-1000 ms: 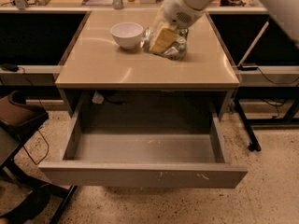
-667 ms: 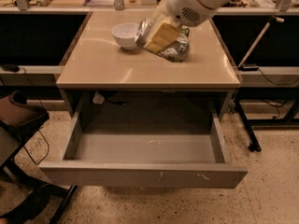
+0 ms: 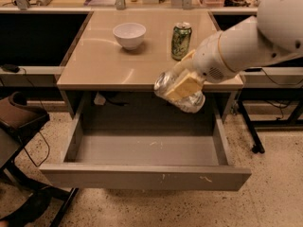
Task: Place 7up can into top drawer
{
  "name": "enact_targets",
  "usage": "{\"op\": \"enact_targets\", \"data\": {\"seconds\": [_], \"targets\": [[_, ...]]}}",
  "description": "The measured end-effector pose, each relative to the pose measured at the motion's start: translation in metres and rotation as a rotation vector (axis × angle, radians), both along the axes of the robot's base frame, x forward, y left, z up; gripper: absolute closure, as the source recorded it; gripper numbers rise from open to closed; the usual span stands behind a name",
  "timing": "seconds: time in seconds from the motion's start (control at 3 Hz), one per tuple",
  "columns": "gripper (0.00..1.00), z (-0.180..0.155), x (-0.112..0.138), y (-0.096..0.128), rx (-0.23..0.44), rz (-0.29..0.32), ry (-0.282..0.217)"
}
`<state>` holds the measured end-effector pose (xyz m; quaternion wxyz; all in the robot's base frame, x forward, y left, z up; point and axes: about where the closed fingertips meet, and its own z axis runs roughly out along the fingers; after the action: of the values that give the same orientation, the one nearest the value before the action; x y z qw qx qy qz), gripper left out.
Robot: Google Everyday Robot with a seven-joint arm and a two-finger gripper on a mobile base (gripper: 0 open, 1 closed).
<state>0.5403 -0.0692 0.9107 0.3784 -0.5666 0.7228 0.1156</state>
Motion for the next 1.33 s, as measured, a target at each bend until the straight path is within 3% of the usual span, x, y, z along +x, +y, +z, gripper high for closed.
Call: {"op": "enact_targets", "data": {"seconds": [0.33,0.67,1.0,1.33], "targets": [[1.0,-0.062,0.012,-0.022,0.031,0.007,0.121],[1.0,-0.109,0.035,-0.041,0.047,0.029,0.152],[1.0,-0.109,0.036,-0.041,0.047,0.028,0.151],[1.0,-0.134,0.034,-0.043,0.001,-0.004,0.196]]}}
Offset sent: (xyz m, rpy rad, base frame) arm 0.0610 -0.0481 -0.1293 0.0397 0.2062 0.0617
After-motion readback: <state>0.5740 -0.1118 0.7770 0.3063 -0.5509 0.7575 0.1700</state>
